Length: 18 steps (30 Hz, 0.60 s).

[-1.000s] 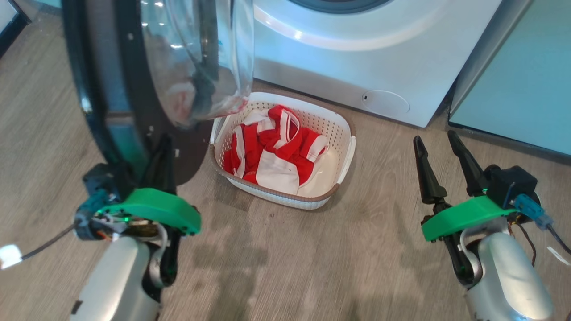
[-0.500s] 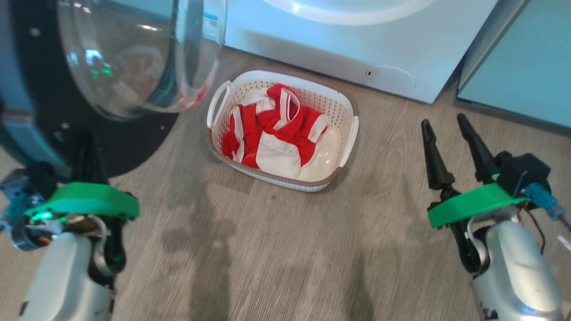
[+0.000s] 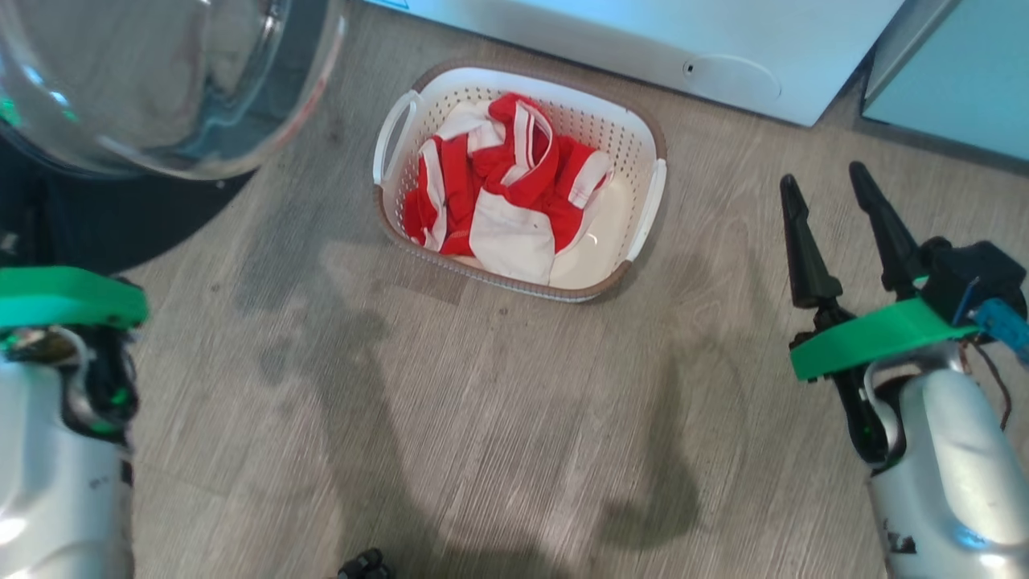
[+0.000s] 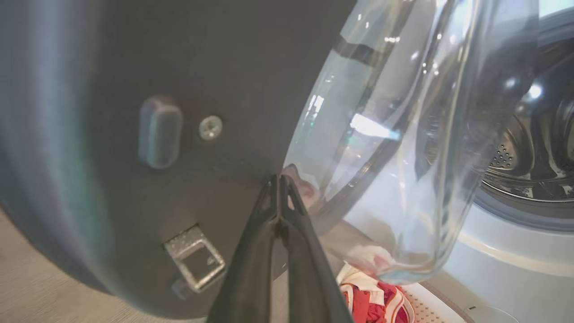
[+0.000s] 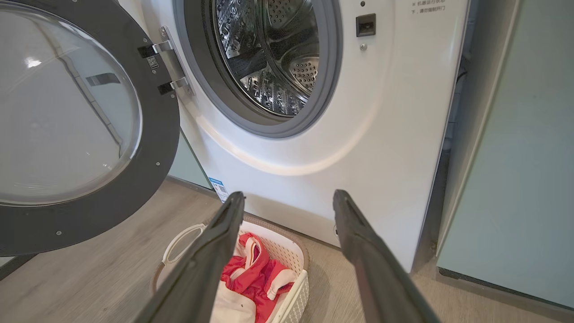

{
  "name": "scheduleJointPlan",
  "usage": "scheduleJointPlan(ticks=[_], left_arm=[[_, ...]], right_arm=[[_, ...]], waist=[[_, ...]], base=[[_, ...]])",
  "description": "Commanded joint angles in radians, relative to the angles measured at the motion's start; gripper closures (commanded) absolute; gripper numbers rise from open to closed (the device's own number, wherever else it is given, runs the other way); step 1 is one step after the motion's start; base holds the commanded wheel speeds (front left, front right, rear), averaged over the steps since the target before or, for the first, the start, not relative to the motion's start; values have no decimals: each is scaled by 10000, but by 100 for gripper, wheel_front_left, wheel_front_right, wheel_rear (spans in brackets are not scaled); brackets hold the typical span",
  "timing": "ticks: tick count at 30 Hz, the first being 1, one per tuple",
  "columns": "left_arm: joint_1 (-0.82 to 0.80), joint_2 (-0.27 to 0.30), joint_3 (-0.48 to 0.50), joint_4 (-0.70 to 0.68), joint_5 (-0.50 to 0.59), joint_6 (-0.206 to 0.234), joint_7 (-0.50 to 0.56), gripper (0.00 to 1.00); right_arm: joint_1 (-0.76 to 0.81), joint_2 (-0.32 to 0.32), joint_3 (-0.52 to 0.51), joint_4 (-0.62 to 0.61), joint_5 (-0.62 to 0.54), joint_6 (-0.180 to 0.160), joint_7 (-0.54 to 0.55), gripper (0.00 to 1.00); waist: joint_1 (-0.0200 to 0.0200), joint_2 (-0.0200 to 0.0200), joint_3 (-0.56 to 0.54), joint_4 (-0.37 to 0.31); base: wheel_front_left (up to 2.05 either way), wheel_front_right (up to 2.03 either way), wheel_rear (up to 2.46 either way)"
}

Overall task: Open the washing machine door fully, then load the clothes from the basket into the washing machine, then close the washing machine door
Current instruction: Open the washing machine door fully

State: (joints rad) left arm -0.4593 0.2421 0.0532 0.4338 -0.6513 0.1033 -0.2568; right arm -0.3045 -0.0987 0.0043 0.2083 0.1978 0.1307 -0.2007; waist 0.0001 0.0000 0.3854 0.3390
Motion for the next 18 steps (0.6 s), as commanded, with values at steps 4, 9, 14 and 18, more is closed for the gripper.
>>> scheduleJointPlan(ticks=[4, 9, 14, 18], left_arm=[[-853, 621, 1312, 336, 270, -414, -47, 100], [-1361, 682, 2095, 986, 664, -863, -48, 100], [-1794, 826, 2989, 1575, 1054, -1084, -48, 100], [-2004, 923, 3575, 1952, 1361, -1310, -48, 100]], right_arm=[[-525, -63, 251, -536, -123, 0, 98, 0], [-662, -121, 258, -614, -128, 0, 176, 0], [-797, -135, 325, -612, -135, 0, 215, 0], [-878, -121, 380, -569, -132, 0, 195, 0]], waist=[[-1, 0, 390, -42], [-1, 0, 573, -56], [-1, 0, 663, -116], [-1, 0, 673, -162]], base=[[0, 0, 0], [0, 0, 0], [0, 0, 0], [0, 0, 0]])
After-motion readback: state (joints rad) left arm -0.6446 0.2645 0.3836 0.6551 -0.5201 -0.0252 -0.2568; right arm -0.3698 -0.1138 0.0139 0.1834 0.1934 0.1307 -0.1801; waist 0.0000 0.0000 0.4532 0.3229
